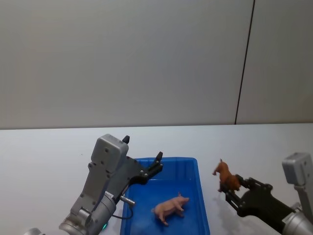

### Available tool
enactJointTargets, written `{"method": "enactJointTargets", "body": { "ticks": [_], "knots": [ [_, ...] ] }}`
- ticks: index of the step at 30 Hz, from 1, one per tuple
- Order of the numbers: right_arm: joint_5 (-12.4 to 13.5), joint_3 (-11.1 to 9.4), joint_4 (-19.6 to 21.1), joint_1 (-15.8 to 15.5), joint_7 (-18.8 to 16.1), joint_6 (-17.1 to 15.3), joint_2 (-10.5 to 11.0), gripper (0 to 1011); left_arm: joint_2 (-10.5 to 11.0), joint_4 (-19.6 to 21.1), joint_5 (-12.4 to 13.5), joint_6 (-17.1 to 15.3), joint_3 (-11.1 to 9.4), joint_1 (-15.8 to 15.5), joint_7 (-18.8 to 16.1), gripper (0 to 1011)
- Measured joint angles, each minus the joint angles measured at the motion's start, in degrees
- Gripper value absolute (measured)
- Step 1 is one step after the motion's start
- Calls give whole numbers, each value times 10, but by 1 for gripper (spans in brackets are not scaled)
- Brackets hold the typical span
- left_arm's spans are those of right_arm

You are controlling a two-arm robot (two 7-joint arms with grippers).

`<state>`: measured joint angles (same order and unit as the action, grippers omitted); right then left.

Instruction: Pick up the two dolls from the table and place them into the box.

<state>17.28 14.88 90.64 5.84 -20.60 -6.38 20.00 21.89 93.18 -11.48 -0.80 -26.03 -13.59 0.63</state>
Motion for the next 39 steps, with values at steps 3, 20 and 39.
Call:
{"method": "enactJointTargets", "body": {
  "ticks": [3, 20, 39],
  "knots": [
    [0, 1, 7, 5, -12, 1, -1, 425, 0, 0, 0, 0, 0, 0, 0, 1001],
    [5, 19, 8, 53, -82, -52, -32, 662, 0, 0, 0, 0, 0, 0, 0, 1001],
    [19, 8, 0, 57, -80, -53, -18, 1001, 0, 0, 0, 0, 0, 0, 0, 1001]
  ]
}}
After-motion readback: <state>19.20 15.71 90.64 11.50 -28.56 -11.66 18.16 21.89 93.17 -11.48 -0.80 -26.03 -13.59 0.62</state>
